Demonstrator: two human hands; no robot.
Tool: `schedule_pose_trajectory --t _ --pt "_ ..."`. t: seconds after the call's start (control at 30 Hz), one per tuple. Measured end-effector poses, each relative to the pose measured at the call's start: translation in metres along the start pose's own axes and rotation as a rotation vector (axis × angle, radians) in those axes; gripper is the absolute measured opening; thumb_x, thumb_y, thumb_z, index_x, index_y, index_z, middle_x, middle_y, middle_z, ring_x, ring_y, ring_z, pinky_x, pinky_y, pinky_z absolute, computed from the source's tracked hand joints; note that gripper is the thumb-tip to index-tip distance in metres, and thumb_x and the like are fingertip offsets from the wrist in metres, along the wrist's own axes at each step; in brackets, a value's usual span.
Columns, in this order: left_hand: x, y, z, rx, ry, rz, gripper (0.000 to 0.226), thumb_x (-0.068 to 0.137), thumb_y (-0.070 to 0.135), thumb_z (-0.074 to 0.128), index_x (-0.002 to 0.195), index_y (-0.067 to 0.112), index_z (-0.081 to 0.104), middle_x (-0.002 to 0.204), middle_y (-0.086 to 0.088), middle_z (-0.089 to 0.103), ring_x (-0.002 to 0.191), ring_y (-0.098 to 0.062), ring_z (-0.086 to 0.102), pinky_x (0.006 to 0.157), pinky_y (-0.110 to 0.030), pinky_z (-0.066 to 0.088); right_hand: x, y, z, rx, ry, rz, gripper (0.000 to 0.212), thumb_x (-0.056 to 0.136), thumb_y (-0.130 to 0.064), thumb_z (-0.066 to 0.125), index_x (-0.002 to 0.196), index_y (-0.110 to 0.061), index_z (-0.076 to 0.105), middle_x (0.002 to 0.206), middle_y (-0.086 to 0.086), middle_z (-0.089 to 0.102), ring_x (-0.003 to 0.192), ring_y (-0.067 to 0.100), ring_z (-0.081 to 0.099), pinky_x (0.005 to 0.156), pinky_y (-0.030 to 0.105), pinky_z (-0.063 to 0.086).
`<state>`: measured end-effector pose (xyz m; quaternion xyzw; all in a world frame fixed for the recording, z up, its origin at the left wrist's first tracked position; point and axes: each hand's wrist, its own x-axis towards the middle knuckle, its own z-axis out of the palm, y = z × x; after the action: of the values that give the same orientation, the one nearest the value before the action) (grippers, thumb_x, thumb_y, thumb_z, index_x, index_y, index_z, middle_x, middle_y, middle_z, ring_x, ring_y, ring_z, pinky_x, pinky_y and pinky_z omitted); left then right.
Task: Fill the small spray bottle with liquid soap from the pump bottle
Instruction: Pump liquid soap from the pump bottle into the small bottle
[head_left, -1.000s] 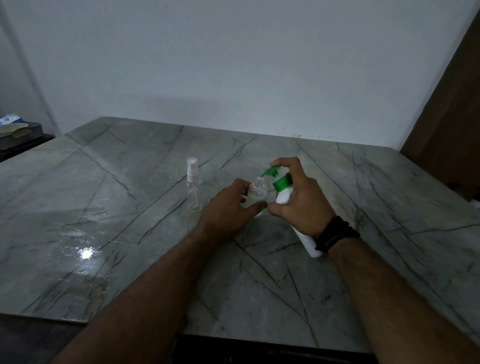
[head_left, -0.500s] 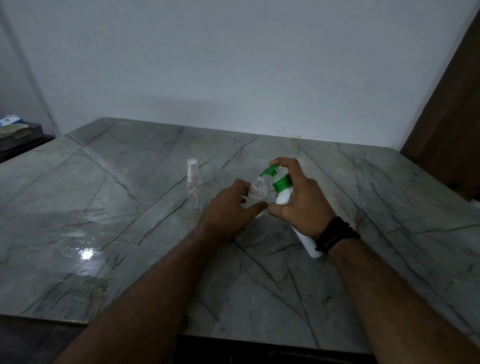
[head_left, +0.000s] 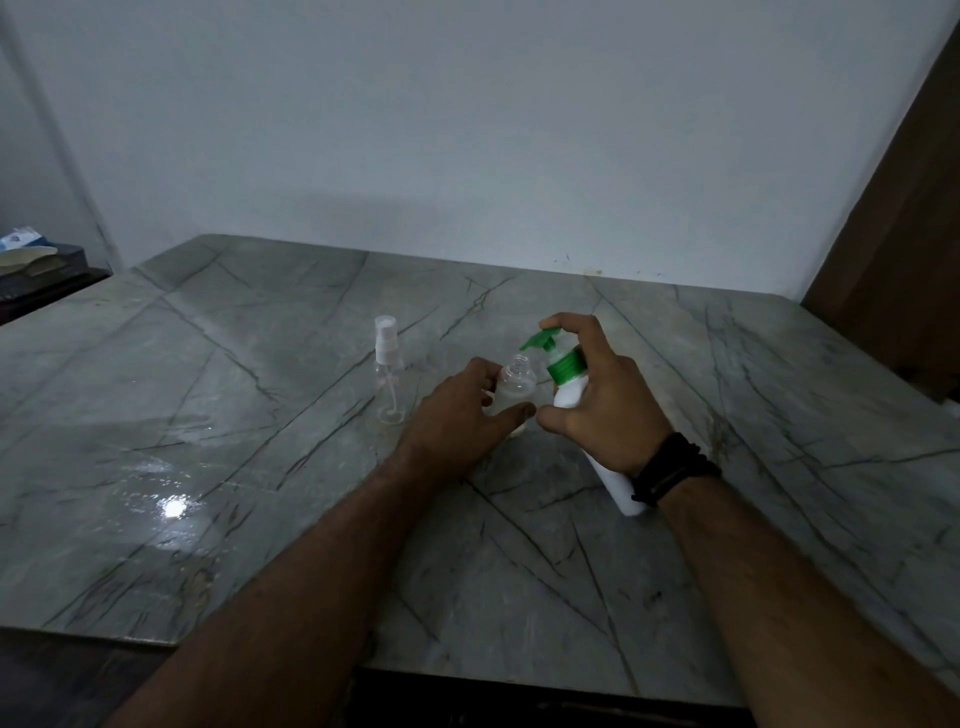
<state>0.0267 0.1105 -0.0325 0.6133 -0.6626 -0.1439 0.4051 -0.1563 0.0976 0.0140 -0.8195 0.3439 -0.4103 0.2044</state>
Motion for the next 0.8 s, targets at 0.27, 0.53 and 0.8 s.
schedule_pose_trajectory --t 0.27,0.53,0.8 --pt "0.0012 -0.0004 0.0003 0.003 -0.009 -0.003 0.054 0.077 0.058 0.067 0.119 0.029 0.049 0.116 0.008 0.06 0.092 -0.003 0.055 0.075 -0.024 0.048 0.0001 0.0029 -0.0007 0.003 0.01 0.006 0.073 0.064 -0.014 0.08 0.126 -0.026 0.044 0.094 -0.013 0.063 0.072 0.003 0.062 0.063 0.012 0.044" --pt "-0.0002 0.0002 -0.0003 -0.003 -0.006 0.001 0.054 0.078 0.057 0.068 0.119 0.028 0.049 0.116 0.007 0.06 0.093 -0.005 0.056 0.077 -0.027 0.051 0.0013 0.0022 -0.0007 0.01 -0.014 0.01 0.073 0.063 -0.014 0.081 0.125 -0.026 0.044 0.094 -0.014 0.064 0.073 0.0 0.063 0.061 0.008 0.043" --pt "-0.0008 0.0008 -0.0002 -0.003 0.005 0.005 0.052 0.078 0.057 0.068 0.118 0.029 0.05 0.116 0.007 0.061 0.093 -0.005 0.057 0.078 -0.027 0.05 -0.0007 -0.0002 -0.0005 -0.009 0.002 -0.006 0.078 0.061 -0.024 0.077 0.131 -0.03 0.043 0.098 -0.008 0.066 0.073 0.005 0.063 0.064 0.014 0.046"
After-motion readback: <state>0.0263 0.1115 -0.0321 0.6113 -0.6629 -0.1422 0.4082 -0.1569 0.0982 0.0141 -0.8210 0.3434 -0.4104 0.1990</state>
